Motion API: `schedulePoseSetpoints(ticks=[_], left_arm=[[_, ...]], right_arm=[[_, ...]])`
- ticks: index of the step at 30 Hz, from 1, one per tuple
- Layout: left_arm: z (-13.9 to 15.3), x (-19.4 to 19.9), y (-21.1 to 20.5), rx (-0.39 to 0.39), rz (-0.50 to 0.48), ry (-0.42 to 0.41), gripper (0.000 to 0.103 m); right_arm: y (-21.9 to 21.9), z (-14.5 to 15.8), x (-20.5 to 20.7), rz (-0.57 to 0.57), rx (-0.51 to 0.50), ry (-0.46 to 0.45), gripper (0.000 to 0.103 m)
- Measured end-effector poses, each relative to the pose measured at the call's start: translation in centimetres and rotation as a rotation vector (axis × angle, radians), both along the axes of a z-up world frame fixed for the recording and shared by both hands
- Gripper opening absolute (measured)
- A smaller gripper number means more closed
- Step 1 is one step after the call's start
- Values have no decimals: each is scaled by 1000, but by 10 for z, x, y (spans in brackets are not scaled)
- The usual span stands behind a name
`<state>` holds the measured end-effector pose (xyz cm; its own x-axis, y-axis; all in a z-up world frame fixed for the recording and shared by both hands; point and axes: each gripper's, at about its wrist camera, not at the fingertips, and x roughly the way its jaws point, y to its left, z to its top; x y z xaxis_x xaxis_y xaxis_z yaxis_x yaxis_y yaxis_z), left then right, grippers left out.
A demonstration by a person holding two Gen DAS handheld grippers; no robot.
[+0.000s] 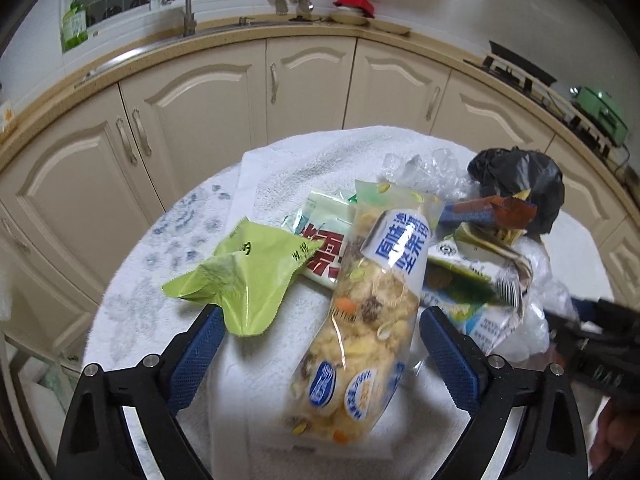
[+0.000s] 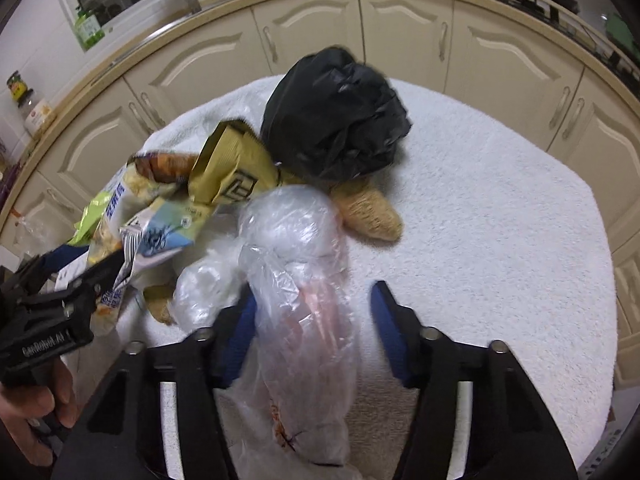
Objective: Collect trash
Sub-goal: 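Grasp the clear plastic bag with the right tool while the left tool grasps the nut snack bar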
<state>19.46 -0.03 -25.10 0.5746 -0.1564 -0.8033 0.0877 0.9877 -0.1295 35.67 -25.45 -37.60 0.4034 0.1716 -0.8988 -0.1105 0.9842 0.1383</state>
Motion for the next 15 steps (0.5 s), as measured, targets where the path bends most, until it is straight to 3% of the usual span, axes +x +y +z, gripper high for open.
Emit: schedulePoseSetpoints(ticks=[1,2,4,5,7,10,11,12,15], left_arm=[[1,8,3,-17,5,3,83],[1,11,5,-32,7,4,78],[2,13,6,-37,8,3,49],[-1,17,5,-32,7,12,44],[-11,30,3,-12,13,38,42],[-14,42,-3,23,9,12,44],[-15,43,-3,9,10,13,43],[-14,47,0,-23,11,13,35],[-14,53,11,-72,13,21,32]], right_arm=[[1,1,-2,12,-11,0,39],[3,1,-4,21,-20,-1,37],[4,1,-7,28,-19,-2,36],[4,1,-8,28,-19,-3,36],[3,1,-8,25,-21,-5,36],[6,0,-7,37,-45,-12,37],[6,0,-8,41,-48,-13,36],[4,0,-8,41,-41,-13,35],[-2,2,-14,27,-2,-15,33]])
